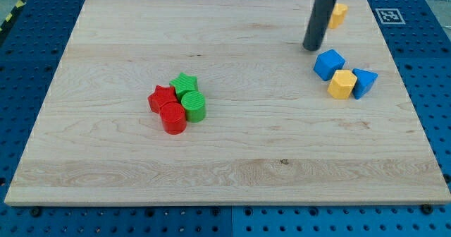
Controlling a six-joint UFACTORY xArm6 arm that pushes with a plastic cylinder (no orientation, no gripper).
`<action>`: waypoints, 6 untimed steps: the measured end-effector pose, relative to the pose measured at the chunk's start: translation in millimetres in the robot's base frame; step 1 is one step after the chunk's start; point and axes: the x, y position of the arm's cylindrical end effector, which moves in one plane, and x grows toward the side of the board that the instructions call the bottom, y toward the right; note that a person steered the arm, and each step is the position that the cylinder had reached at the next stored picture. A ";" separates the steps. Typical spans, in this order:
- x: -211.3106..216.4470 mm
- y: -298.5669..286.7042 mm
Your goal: Move the yellow heart to the group of blocks
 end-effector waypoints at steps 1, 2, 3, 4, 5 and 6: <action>-48.2 -31.3; -100.6 -32.2; -114.0 -17.2; -113.7 -15.2; -113.7 -15.2; -119.4 6.2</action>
